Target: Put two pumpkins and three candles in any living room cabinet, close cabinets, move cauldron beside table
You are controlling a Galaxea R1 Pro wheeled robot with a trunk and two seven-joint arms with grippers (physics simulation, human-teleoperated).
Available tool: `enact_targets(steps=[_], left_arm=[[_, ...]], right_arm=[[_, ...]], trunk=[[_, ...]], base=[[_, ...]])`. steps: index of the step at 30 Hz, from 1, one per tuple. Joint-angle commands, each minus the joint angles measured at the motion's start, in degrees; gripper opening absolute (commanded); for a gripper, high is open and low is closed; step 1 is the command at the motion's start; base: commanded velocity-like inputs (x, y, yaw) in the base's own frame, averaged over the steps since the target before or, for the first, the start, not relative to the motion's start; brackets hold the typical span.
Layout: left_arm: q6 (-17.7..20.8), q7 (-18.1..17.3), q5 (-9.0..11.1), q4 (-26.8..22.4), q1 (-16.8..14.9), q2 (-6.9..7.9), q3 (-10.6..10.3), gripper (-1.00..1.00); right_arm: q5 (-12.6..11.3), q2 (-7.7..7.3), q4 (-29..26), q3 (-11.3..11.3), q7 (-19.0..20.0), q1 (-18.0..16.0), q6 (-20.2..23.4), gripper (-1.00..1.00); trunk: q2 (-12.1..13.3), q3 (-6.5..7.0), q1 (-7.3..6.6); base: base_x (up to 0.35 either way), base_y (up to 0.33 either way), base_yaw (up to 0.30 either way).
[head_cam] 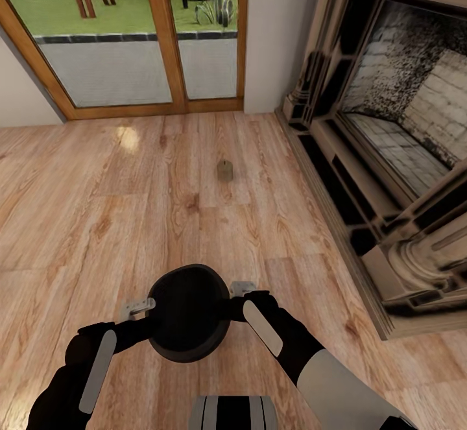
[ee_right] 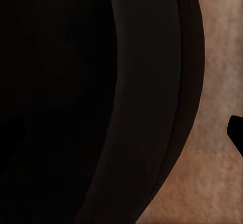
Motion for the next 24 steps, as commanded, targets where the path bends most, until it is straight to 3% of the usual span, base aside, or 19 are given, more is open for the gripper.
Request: enact_targets(steps=[1,4,5,18,24], left_arm=[[0.3,0.5,0.6,-0.1,0.0,-0.03,0.1,1.0],[0.3,0.5,0.6,-0.1,0.0,-0.03,0.1,1.0],[0.3,0.5,0.6,-0.1,0.0,-0.03,0.1,1.0],[0.3,0.5,0.9,-0.1,0.0,-0.04,0.2,1.0],[0.4,0.4,3.9,-0.1,0.0,0.49,0.1,1.0]], right_arm=[[-0.6,0.0,-0.1,0.1,-0.6,0.0,0.1,1.0],[-0.6,0.0,-0.1,0.1,-0.6,-0.1,0.1,1.0],[-0.6,0.0,-0.1,0.1,-0.6,0.0,0.1,-1.0],[-0.7,0.0,-0.1,0.1,-0.6,-0.1,0.1,-1.0],[-0.7,0.0,-0.1,0.1,-0.6,-0.1,0.1,-1.0]], trunk=[[0.0,-0.04,-0.01],[0.0,-0.04,-0.01],[0.0,-0.04,-0.01],[0.0,-0.04,-0.01],[0.0,-0.04,-0.01]], base=[[0.0,0.0,0.0],[0.0,0.0,0.0],[0.0,0.0,0.0],[0.0,0.0,0.0],[0.0,0.0,0.0]])
